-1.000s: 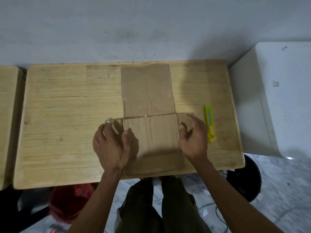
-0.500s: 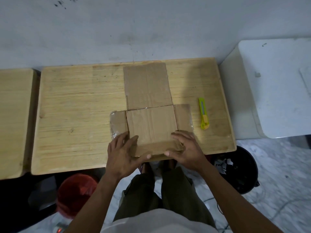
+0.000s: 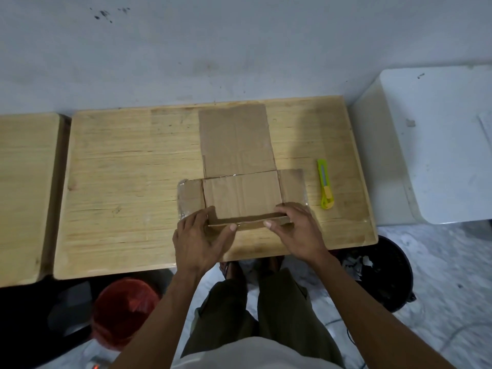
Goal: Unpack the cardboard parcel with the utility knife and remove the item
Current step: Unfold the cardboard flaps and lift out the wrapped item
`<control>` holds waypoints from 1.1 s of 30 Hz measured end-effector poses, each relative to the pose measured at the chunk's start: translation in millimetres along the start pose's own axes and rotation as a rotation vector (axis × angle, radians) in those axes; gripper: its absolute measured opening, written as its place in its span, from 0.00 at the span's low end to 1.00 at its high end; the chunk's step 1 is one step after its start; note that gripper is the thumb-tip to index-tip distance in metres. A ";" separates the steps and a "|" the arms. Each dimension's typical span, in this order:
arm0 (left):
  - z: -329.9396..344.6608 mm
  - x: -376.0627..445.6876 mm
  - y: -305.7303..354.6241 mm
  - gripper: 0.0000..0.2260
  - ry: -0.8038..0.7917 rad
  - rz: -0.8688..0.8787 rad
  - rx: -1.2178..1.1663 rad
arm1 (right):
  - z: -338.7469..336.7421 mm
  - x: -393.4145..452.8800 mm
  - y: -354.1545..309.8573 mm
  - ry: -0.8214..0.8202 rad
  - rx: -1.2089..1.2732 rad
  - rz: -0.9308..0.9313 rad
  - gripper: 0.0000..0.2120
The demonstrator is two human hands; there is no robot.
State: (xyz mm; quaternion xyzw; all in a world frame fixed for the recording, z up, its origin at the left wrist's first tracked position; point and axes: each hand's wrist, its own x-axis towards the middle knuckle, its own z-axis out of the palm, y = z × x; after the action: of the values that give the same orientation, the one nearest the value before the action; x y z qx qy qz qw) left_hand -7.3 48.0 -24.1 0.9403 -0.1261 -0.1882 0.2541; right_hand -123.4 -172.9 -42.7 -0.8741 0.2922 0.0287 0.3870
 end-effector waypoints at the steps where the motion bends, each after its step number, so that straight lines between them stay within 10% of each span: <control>1: 1.4 2.4 3.4 0.32 0.020 -0.022 0.003 | 1.4 3.3 -1.6 0.024 -0.005 0.016 0.29; 16: 24.0 32.1 10.6 0.49 0.175 -0.324 0.046 | 32.4 21.1 -12.6 0.350 -0.361 0.223 0.41; 33: 14.1 35.8 25.6 0.54 0.289 -0.408 -0.130 | 6.2 28.3 -14.1 0.439 0.223 0.330 0.48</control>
State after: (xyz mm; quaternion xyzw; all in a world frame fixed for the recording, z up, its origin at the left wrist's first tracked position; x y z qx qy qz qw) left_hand 15.3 8.5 -32.3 0.9451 0.1162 -0.1070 0.2859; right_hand -91.4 -174.9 -45.6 -0.7521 0.5085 -0.1308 0.3984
